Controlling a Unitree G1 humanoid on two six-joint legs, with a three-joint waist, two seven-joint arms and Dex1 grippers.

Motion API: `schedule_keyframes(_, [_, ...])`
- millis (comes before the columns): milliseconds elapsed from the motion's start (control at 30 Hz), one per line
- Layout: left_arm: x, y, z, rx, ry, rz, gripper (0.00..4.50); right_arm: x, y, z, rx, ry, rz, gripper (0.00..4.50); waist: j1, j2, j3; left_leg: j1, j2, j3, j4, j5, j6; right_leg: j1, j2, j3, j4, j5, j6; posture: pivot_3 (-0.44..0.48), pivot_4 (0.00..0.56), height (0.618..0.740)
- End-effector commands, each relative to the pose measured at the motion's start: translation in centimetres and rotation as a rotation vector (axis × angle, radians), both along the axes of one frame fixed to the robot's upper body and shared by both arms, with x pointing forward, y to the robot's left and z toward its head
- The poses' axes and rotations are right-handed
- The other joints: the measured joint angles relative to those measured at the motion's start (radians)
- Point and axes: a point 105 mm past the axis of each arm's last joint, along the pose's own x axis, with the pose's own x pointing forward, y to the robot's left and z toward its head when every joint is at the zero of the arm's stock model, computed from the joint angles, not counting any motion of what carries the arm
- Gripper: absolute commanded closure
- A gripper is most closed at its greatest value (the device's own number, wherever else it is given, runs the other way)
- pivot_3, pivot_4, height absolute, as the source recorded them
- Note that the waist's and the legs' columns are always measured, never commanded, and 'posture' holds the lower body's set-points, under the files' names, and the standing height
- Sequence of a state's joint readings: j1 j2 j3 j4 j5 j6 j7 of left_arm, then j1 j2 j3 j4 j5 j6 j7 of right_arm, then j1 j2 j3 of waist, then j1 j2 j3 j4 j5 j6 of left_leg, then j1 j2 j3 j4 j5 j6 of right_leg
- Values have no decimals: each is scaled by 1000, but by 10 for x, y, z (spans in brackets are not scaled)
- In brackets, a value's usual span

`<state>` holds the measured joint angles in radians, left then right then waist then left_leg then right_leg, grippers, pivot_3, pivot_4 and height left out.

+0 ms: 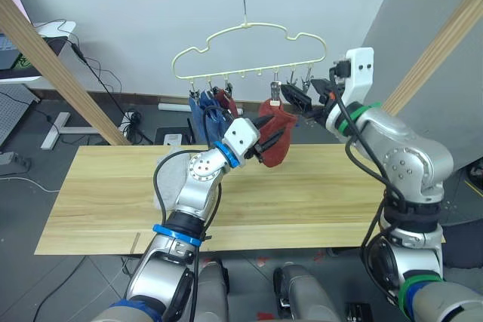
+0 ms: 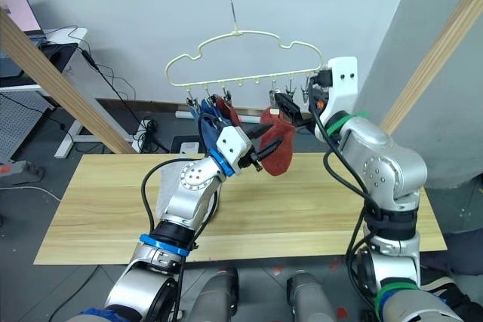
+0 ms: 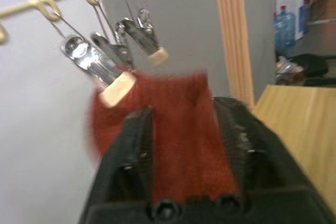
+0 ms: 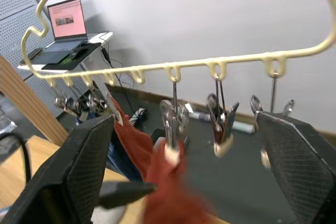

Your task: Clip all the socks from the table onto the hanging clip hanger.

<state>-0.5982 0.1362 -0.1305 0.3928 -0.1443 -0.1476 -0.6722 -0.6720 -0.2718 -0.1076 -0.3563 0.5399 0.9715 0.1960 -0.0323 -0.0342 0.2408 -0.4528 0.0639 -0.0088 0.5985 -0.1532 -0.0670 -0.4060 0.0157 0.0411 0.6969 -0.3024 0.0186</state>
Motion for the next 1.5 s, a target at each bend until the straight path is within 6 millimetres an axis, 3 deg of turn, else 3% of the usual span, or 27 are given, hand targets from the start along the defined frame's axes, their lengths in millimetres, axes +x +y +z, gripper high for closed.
schedule_keyframes(33, [2, 14, 11, -27, 18, -10, 1180, -12, -2, 5, -82, -130, -14, 0, -2, 0, 0, 0, 0, 0, 0, 0, 0, 0, 0, 0, 0, 0, 1, -32, 208, 740])
schedule_keyframes(167, [-3, 32, 10, -22, 71, -30, 25, -10, -3, -5, -108, -163, -69, 0, -13, 0, 0, 1, 1, 0, 0, 0, 0, 0, 1, 0, 1, -1, 1, -29, 212, 740])
schedule_keyframes(467, [-23, 74, 9, -48, 362, -15, 25, -1, 3, -19, -128, -235, -177, 0, -16, 0, 0, 1, 1, -2, 0, 0, -1, 0, 0, 0, 1, -1, 1, 1, 219, 740])
schedule_keyframes(600, [-29, 93, 9, 50, 394, 80, 0, 12, 6, -20, -144, -265, -237, 1308, -11, 0, 0, 1, 0, -2, 1, 0, -1, 1, 0, 0, 1, -1, 2, 25, 222, 740])
schedule_keyframes(733, [-37, 102, 24, 17, 327, 128, 0, 17, 9, -19, -147, -285, -258, 1308, -2, 0, 0, 1, 1, -2, 1, 0, -1, 1, 0, 0, 1, 0, 0, 41, 221, 740])
schedule_keyframes(833, [-49, 101, 40, -44, 303, 53, 0, 22, 8, -21, -131, -284, -275, 1489, 4, 0, 0, 1, 1, -3, 1, 0, -1, 1, 0, 0, 1, 0, 0, 61, 224, 740])
schedule_keyframes(967, [-62, 94, 67, -97, 158, -8, 0, 28, 9, -21, -114, -281, -291, 2631, 8, 0, 0, 1, 0, -2, 1, 0, -1, 1, -1, 0, 1, 0, 0, 71, 225, 740])
schedule_keyframes(1100, [-70, 89, 77, -151, 134, -44, 0, 33, 13, -19, -84, -279, -293, 2631, 10, 0, 0, 1, 0, -2, 1, 0, -1, 1, -1, 0, 1, 1, -1, 87, 223, 740])
schedule_keyframes(1500, [-71, 88, 73, -139, 134, -24, 0, 52, 15, -13, -5, -249, -343, 2631, 20, 0, 0, 1, 0, -3, 1, 0, -1, 1, -1, 0, 1, 1, -1, 103, 219, 740])
